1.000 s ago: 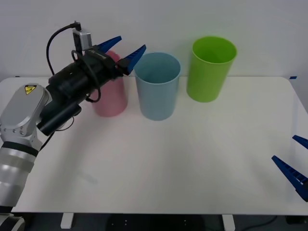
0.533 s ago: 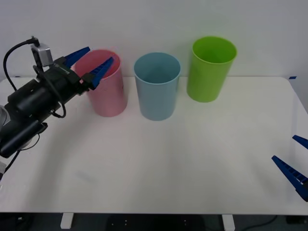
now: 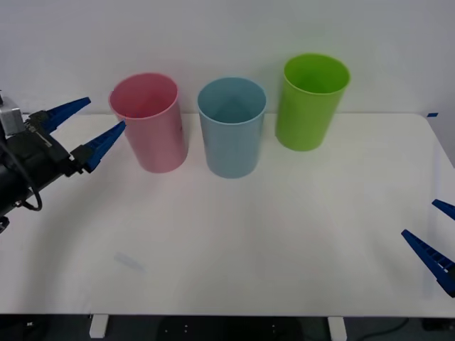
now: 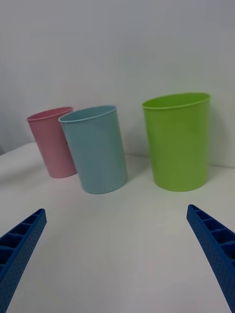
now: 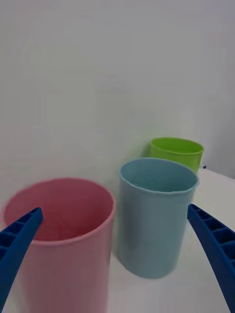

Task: Grasp the object on the table and drop it into the matching bin: aluminum can to the light blue bin, PET bottle to the pink bin.

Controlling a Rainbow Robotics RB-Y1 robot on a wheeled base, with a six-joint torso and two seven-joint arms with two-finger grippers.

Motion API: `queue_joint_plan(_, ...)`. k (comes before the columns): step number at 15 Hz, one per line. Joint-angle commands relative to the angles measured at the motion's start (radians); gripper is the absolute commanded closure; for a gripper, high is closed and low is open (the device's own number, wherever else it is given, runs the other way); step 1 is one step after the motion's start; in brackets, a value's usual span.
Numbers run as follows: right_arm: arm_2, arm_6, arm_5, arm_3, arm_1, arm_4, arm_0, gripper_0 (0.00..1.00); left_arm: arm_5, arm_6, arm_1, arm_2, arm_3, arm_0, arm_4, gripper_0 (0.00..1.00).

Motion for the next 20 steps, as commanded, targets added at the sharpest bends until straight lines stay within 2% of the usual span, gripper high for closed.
queue_joint_plan(1,0.0,0.0,0.0,0.0,0.0,0.0,0.0,0.0,-0.077,0.029,-0.001,0.072,-0.039,0.054,-0.016,0.0)
queue_joint_plan(7,0.0,0.0,0.0,0.0,0.0,0.0,0.0,0.0,-0.228,0.067,0.002,0.204,-0.055,0.13,-0.025,0.0)
queue_joint_plan(9,0.0,0.0,0.0,0.0,0.0,0.0,0.0,0.0,-0.277,0.071,0.002,0.25,-0.068,0.145,-0.08,0.0)
queue_joint_plan(17,0.0,0.0,0.0,0.0,0.0,0.0,0.0,0.0,-0.277,0.081,0.002,0.283,-0.079,0.274,-0.089,0.0)
queue_joint_plan(20,0.0,0.0,0.0,0.0,0.0,0.0,0.0,0.0,-0.277,0.078,0.002,0.285,-0.079,0.308,-0.059,0.0)
